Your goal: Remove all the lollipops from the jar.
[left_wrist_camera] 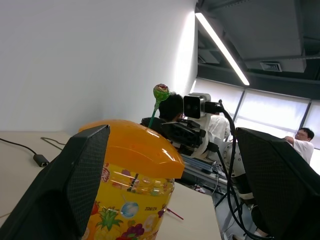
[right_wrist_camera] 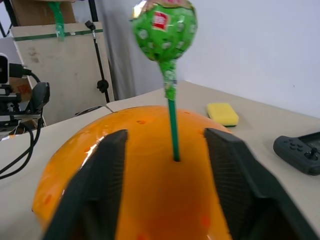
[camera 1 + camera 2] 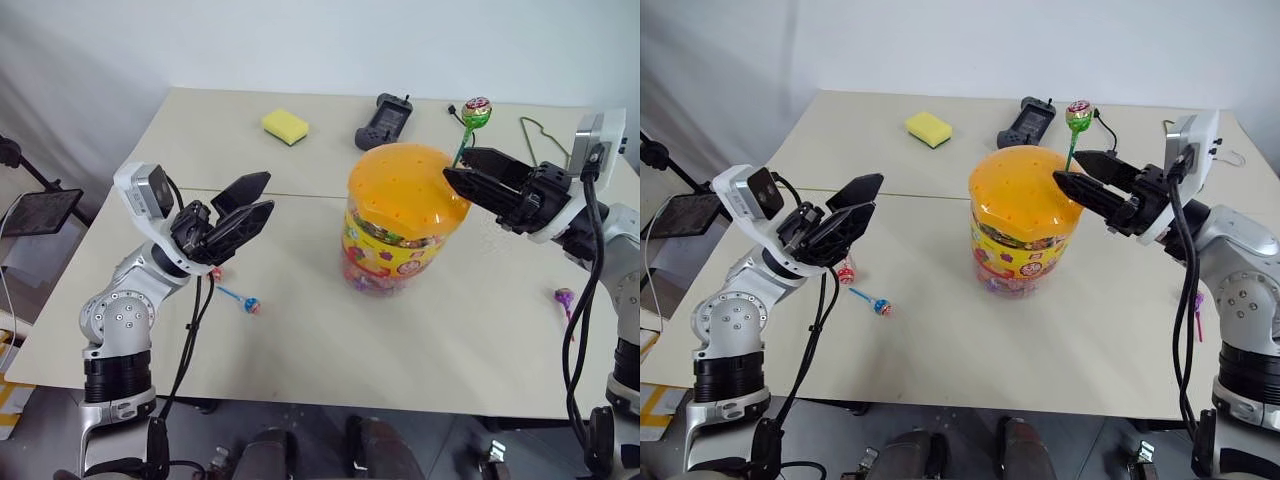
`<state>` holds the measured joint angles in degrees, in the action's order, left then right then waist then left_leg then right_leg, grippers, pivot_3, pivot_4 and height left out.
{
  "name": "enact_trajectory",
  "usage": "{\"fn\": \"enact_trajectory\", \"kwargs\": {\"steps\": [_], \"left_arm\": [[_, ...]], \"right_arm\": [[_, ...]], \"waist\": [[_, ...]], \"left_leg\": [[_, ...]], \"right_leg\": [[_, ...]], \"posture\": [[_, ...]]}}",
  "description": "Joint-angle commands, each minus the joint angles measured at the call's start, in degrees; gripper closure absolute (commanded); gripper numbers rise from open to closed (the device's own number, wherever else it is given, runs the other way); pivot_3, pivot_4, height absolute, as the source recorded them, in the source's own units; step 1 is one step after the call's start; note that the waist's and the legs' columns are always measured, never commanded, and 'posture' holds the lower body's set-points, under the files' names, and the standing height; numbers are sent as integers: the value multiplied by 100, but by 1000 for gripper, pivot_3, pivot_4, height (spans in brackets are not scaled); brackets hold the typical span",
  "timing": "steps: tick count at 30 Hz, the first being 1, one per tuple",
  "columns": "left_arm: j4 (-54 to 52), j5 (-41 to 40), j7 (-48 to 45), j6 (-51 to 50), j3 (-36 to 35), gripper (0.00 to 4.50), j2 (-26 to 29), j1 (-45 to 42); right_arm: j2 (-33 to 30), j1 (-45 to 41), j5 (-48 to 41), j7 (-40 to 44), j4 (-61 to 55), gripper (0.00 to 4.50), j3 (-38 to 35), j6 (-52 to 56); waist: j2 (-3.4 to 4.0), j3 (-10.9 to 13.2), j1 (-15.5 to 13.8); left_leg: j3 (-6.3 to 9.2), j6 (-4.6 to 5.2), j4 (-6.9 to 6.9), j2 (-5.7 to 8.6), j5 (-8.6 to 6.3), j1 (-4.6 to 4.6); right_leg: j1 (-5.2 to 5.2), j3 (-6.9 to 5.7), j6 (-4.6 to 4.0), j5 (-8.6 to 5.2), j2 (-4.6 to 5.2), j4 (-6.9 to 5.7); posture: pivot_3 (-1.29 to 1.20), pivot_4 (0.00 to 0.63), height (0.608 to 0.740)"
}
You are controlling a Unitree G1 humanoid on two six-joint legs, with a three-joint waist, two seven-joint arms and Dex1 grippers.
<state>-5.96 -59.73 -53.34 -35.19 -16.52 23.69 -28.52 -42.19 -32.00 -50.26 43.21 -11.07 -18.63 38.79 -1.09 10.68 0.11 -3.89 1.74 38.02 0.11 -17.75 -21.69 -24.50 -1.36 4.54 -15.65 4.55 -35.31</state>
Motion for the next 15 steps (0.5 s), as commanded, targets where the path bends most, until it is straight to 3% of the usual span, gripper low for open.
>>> {"fn": "enact_trajectory", "kwargs": {"steps": [1, 4, 11, 15], "left_arm": [[-153, 24, -33, 141, -8, 248, 0, -119], [-140, 39, -60, 162, 9, 248, 10, -137], [-154, 172, -273, 350, 98, 248, 50, -208], [-190, 688, -727, 547, 462, 248, 355, -200]], "right_arm": [[-31, -164, -34, 114, -51, 3414, -129, -146], [-24, -233, -53, 155, -36, 4476, -154, -162], [42, -395, -553, 37, 251, 4476, -834, -214], [-950, -57, 139, 522, 865, 4476, -920, -252]], "waist": [[0, 0, 0], [0, 0, 2], [0, 0, 3], [0, 0, -28]], "left_leg": [[0, 0, 0, 0, 0, 0], [0, 0, 0, 0, 0, 0], [0, 2, -1, 0, -1, -2], [2, 5, -1, 0, -2, -7]], "right_leg": [[0, 0, 0, 0, 0, 0], [-1, -1, 0, 0, -1, -1], [-1, -1, 0, 0, 0, 0], [0, -4, 0, 0, 0, 14]], "posture": [[0, 150, 740], [0, 150, 740], [0, 150, 740], [0, 150, 740]]}}
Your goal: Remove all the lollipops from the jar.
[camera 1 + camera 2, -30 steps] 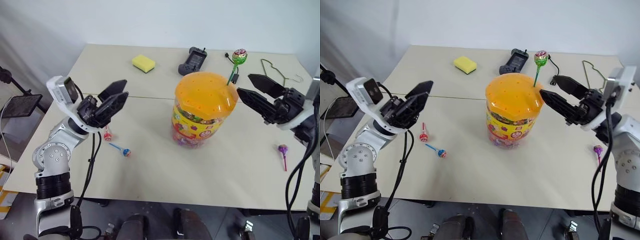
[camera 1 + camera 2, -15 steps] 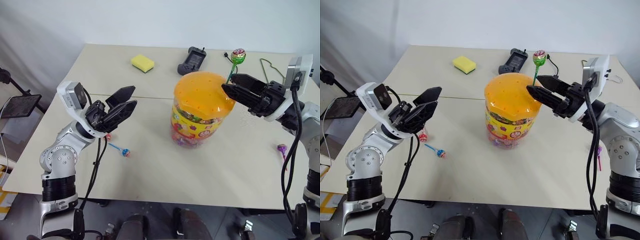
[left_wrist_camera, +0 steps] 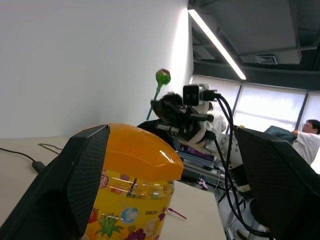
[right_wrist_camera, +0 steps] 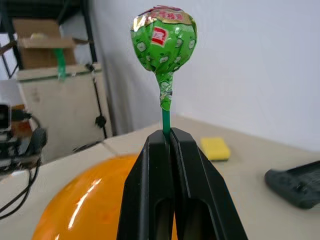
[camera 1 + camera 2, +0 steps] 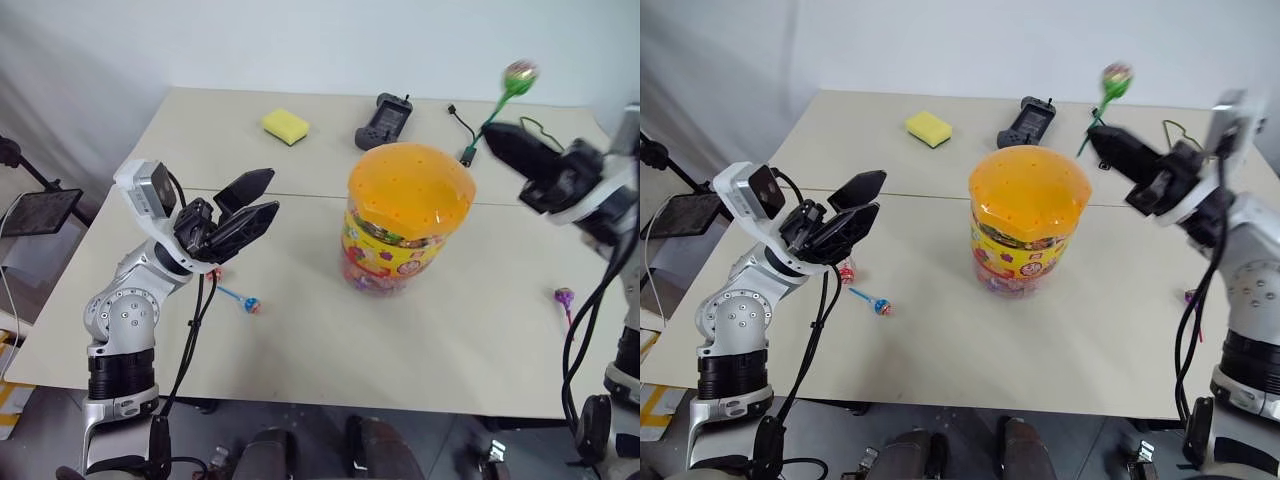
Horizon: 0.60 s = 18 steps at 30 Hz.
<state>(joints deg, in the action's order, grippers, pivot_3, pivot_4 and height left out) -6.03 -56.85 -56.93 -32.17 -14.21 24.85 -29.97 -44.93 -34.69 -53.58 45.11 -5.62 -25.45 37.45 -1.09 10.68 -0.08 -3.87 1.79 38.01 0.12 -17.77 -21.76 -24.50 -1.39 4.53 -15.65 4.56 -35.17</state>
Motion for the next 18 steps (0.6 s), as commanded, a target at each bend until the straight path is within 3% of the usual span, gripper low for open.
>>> {"fn": "enact_trajectory", "kwargs": {"steps": [1, 5, 9, 14, 18], "left_arm": [[-197, 647, -580, 374, 408, 248, 372, -22], [-134, 1205, -1098, 837, 814, 248, 560, 39], [-102, 1426, -1180, 1016, 1008, 248, 466, 11], [-10, 1781, -1297, 1145, 1224, 248, 551, 63], [111, 1981, -1530, 1200, 1304, 248, 747, 141]], "right_arm": [[-1065, 440, 792, 517, 487, 4476, -170, -168], [-2169, 1452, 1401, 935, 820, 4476, -164, 232], [-2659, 2483, 2196, 804, 887, 4476, -103, 352], [-2736, 3603, 2960, 869, 714, 4476, 323, 265], [-2476, 3928, 3556, 460, 965, 4476, 758, 76]], "waist": [[0, 0, -15], [4, -2, -1], [5, -3, 32], [5, -3, 13], [7, -3, 29]], "left_leg": [[0, 2, -1, 0, -1, -5], [-3, 17, -3, 2, -9, -30], [-5, 20, 1, 1, -11, -35], [0, 22, 1, 0, -7, -30], [-1, 30, 1, 0, -7, -17]], "right_leg": [[0, -1, 0, 0, 0, 7], [-7, 0, -1, 0, 1, 23], [-10, 2, 1, 1, 4, 27], [-13, 1, 1, 1, 3, 28], [-9, 6, -1, 1, 1, 13]], "posture": [[0, 150, 740], [0, 150, 740], [0, 150, 740], [0, 150, 740], [0, 150, 740]]}}
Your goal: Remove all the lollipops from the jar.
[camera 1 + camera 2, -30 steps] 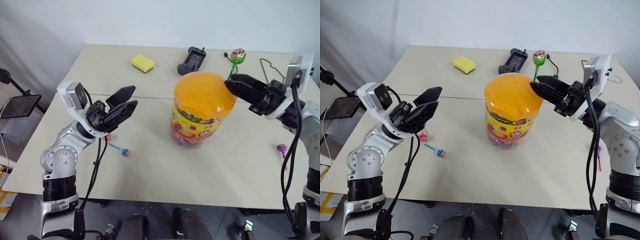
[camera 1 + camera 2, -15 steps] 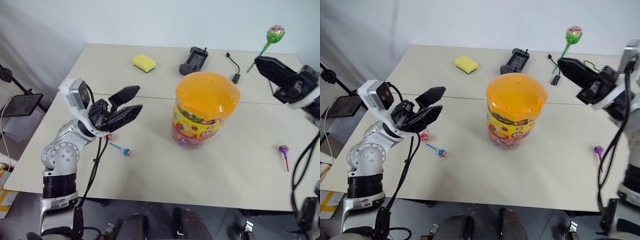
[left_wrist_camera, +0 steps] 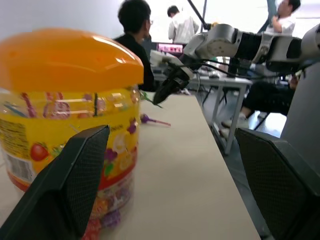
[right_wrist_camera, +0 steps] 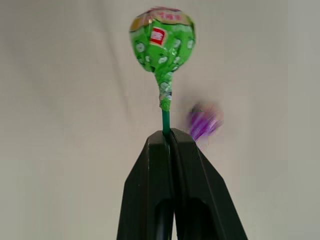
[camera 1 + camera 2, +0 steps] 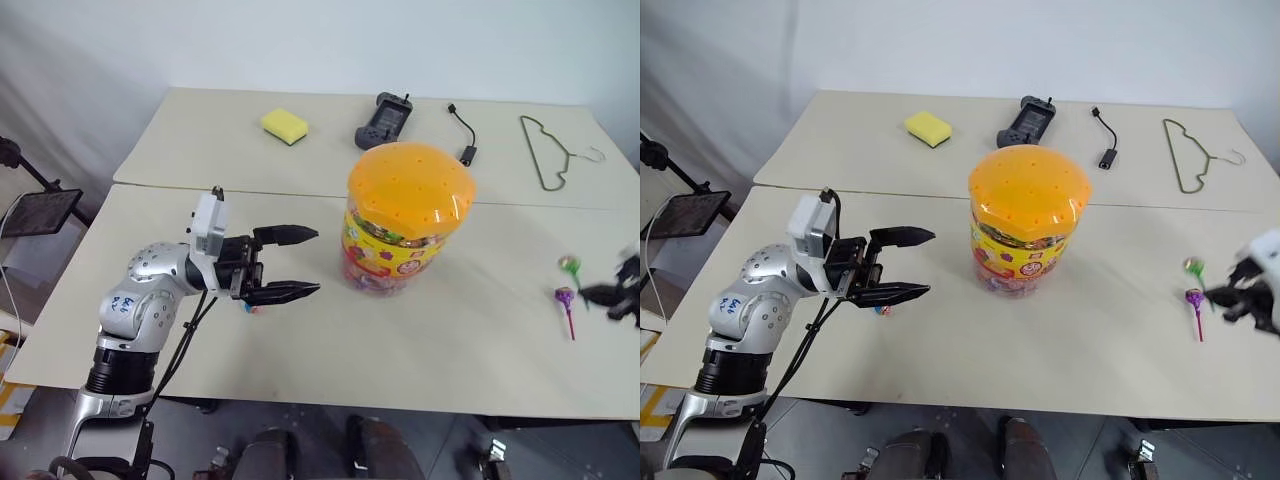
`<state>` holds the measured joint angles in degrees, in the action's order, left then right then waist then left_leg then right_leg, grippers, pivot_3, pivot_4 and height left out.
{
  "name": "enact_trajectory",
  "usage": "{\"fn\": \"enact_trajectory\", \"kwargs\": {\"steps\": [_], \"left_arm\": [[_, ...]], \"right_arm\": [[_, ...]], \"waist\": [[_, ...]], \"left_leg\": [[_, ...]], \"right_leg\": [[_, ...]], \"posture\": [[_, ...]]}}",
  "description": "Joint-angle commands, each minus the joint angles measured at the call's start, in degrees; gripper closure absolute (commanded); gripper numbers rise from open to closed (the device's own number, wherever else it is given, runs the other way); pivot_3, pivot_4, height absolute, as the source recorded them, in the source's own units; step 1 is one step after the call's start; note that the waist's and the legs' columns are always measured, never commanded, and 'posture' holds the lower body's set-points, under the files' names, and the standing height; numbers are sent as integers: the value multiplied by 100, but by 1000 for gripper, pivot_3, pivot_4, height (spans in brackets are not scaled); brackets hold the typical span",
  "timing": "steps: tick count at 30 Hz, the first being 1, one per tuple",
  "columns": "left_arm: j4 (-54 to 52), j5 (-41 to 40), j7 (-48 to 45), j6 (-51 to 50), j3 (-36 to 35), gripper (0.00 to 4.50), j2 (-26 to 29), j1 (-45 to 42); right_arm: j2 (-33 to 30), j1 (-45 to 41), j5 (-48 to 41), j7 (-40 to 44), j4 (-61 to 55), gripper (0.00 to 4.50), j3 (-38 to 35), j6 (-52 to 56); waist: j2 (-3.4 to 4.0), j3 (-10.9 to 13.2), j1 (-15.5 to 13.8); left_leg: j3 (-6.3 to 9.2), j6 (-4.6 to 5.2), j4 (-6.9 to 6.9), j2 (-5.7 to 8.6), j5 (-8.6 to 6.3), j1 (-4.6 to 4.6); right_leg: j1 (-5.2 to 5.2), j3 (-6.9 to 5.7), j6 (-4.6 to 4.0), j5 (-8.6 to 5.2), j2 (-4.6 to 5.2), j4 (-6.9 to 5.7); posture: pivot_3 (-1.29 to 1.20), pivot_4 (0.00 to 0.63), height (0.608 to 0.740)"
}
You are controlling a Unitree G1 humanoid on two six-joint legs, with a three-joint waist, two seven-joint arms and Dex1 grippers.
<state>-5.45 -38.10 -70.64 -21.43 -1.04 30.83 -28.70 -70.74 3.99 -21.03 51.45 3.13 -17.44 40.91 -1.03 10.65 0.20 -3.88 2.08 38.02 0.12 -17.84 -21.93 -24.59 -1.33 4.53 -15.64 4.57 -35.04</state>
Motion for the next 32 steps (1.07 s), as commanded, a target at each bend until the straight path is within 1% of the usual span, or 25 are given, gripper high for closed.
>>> {"fn": "enact_trajectory", "kwargs": {"steps": [1, 5, 7, 8, 12, 13, 14, 15, 17, 18, 19, 20, 23, 24, 26, 29, 31, 32], "left_arm": [[75, 123, -185, 125, -17, 248, 171, 5], [158, 139, -245, 112, -50, 248, 242, -42], [154, 81, -172, 39, -143, 248, 247, -30], [140, 44, -147, 15, -190, 248, 243, -10], [-34, 104, 71, 42, -384, 248, 303, 288], [-37, 197, 184, 241, -492, 248, 275, 374], [23, 405, 509, 515, -655, 248, 216, 444], [70, 549, 743, 711, -762, 248, 171, 486], [30, 747, 902, 913, -979, 248, 336, 823], [-42, 813, 910, 929, -1042, 248, 453, 1029], [-111, 875, 945, 918, -1107, 248, 562, 1234], [-190, 943, 1060, 900, -1197, 248, 648, 1460], [-501, 1242, 1546, 735, -1370, 248, 866, 2036], [-596, 1418, 1660, 870, -1403, 248, 905, 2218], [-701, 1587, 1777, 1064, -1421, 248, 939, 2402], [-750, 1633, 1844, 1396, -1471, 248, 857, 2552], [-686, 1652, 2039, 1270, -1495, 248, 802, 2664], [-653, 1821, 2155, 1427, -1477, 248, 784, 2725]], "right_arm": [[186, 123, 334, -172, 96, 4476, -108, -423], [493, 224, 292, -242, 121, 4476, -440, -545], [611, 338, 281, -205, 105, 4057, -714, -731], [670, 392, 257, -167, 74, 3931, -862, -807], [919, 524, -56, 421, -274, 2670, -1326, -1547], [1175, 372, -391, 713, -437, 2337, -1508, -1988], [1546, 38, -1201, 1156, -662, 2005, -1759, -2122], [1812, -202, -1774, 1461, -807, 1682, -1932, -2187], [1984, -588, -1834, 1697, -895, 1050, -1680, -2437], [1995, -693, -1783, 1796, -918, 682, -1483, -2462], [2001, -781, -1754, 1929, -939, 406, -1292, -2495], [1988, -843, -1692, 2226, -950, 30, -1032, -2635], [1949, -1117, -1344, 3053, -719, 30, -348, -3313], [1999, -1279, -1260, 3179, -563, 30, -208, -3531], [2060, -1469, -1196, 3279, -348, 30, -80, -3776], [2100, -1625, -1032, 3483, -64, 30, 116, -4180], [2175, -1684, -915, 3637, 143, 30, 274, -4512], [2246, -1717, -907, 3625, 271, 30, 296, -4582]], "waist": [[2, 0, -5], [9, -4, -17], [9, -4, -21], [9, -4, -30], [9, -4, -30], [9, -4, -5], [6, -2, 11], [-2, 2, 28], [4, 4, 62], [6, 3, 69], [5, 4, 63], [4, 4, 54], [3, 4, 35], [3, 4, 20], [5, 5, -25], [5, 5, -68], [5, 5, -51], [5, 5, -51]], "left_leg": [[-1, -1, 0, 0, 0, 0], [-2, -3, 1, 1, 2, 3], [-1, -10, 2, 1, 6, 2], [-1, -10, 2, 1, 6, 2], [0, -9, 2, 2, 5, 0], [0, -5, 2, 2, 2, 0], [-2, -4, -1, 0, 1, 3], [-2, -4, -1, -5, -1, 7], [-3, -4, -1, -8, -1, 17], [-4, -4, -1, -6, -1, 23], [-7, -5, -5, -5, -1, 36], [-5, -9, -7, -8, -4, 45], [-2, -8, -13, -12, -11, 48], [-3, -5, -13, -11, -13, 46], [-4, -1, -13, -8, -14, 44], [0, -1, -13, -3, -14, 40], [0, -5, -14, -3, -16, 40], [0, -6, -15, -3, -17, 41]], "right_leg": [[-2, 1, 0, 0, 0, -3], [1, 1, 0, 0, -1, -4], [0, 1, 0, 0, 0, -4], [0, 1, 1, 0, -1, -4], [2, -1, 3, 1, -1, -1], [3, -1, 4, 2, -2, 1], [3, 2, 4, 2, -4, 0], [5, 2, 5, 2, -12, -2], [13, 2, 6, 3, -16, -7], [15, 4, 6, 3, -14, -15], [18, 7, 6, 3, -12, -25], [23, 4, 5, 3, -12, -29], [23, 2, 2, 1, -8, -27], [22, 2, 1, 1, -5, -21], [23, 4, -1, 0, 1, -8], [26, 0, -6, -3, 10, 0], [25, 0, -9, -5, 11, 3], [26, 0, -10, -5, 10, 3]], "posture": [[0, 150, 740], [0, 150, 740], [0, 150, 740], [0, 150, 740], [0, 150, 740], [0, 150, 740], [0, 150, 740], [0, 150, 740], [0, 150, 740], [0, 150, 740], [0, 150, 740], [0, 150, 740], [0, 150, 740], [0, 150, 740], [0, 150, 740], [0, 150, 740], [0, 150, 740], [0, 150, 740]]}}
